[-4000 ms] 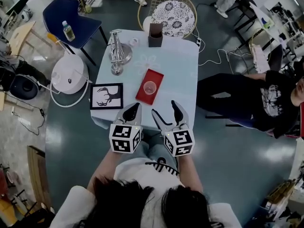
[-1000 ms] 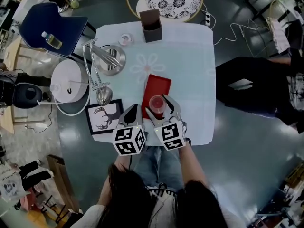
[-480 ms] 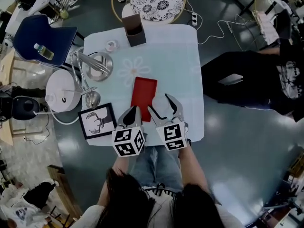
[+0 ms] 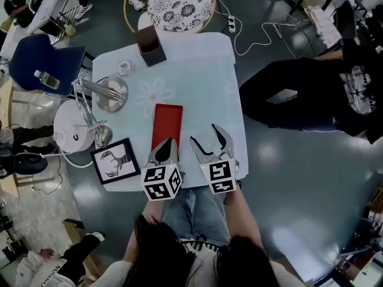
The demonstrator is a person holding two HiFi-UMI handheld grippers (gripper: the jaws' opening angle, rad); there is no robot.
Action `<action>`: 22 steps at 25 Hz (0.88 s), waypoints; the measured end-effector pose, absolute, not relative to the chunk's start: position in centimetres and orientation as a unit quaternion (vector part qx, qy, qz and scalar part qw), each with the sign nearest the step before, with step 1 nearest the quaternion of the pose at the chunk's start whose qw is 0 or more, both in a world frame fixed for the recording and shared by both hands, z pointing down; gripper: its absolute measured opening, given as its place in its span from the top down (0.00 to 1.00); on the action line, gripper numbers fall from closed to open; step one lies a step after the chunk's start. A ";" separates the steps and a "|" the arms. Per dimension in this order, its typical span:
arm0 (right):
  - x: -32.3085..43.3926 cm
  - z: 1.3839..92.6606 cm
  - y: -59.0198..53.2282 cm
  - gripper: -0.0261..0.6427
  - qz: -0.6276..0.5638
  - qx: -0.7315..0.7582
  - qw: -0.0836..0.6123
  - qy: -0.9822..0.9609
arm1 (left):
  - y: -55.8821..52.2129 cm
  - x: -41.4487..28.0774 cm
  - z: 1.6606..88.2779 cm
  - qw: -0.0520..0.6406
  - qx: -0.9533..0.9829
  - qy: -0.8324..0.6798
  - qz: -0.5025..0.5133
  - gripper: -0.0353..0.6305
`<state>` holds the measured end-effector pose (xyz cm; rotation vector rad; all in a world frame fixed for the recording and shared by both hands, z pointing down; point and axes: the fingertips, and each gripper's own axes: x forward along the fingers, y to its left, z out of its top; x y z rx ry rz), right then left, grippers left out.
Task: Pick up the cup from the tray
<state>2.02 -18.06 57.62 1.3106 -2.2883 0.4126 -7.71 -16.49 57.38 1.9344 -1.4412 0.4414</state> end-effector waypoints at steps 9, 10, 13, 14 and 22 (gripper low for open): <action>4.3 58.7 -19.0 0.46 0.157 0.478 0.244 -0.829 | -18.1 -6.1 57.8 0.327 0.741 -0.556 0.185 0.95; 4.4 59.0 -19.1 0.46 0.157 0.477 0.245 -0.829 | -18.3 -6.0 58.0 0.326 0.743 -0.554 0.187 0.95; 4.6 60.0 -19.1 0.46 0.158 0.478 0.248 -0.828 | -18.7 -5.8 58.2 0.326 0.744 -0.553 0.187 0.95; 4.7 60.4 -19.0 0.46 0.160 0.477 0.250 -0.827 | -18.6 -5.7 58.2 0.326 0.744 -0.552 0.188 0.95; 4.5 61.5 -19.1 0.46 0.160 0.474 0.246 -0.830 | -18.2 -5.4 58.6 0.311 0.751 -0.547 0.200 0.95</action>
